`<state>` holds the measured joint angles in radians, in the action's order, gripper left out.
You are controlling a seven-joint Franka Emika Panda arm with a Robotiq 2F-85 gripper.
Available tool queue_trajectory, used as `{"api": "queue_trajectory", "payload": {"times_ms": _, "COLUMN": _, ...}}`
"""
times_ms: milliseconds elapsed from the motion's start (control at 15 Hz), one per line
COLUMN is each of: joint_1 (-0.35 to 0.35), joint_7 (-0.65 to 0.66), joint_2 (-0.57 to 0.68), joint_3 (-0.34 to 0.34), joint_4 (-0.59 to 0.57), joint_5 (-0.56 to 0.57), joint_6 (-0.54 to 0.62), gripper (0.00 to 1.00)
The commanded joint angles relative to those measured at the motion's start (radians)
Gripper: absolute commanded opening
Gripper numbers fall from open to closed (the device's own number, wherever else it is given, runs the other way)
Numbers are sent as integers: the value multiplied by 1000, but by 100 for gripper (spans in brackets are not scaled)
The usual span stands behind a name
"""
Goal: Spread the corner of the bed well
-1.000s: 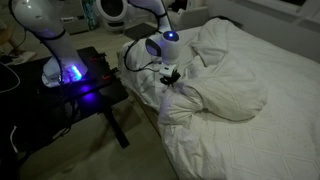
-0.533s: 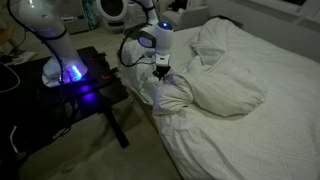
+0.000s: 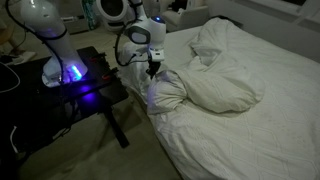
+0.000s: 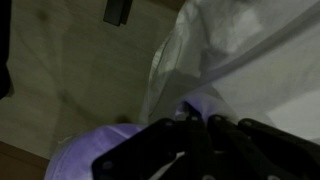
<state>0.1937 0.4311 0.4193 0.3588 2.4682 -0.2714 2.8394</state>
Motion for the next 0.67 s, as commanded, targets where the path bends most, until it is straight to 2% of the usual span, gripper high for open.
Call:
{"api": "queue_trajectory", "payload": {"times_ms": 0, "joint_1": -52, "joint_7": -55, "joint_2": -147, "joint_3": 22, "joint_4": 141, "joint_5": 98, "joint_6": -79, "gripper": 1}}
{"api": "queue_trajectory", "payload": {"times_ms": 600, "joint_1": -127, "joint_7": -109, "joint_2": -307, "joint_3": 166, "joint_4": 279, "joint_5": 496, "joint_6": -113, "gripper": 1}}
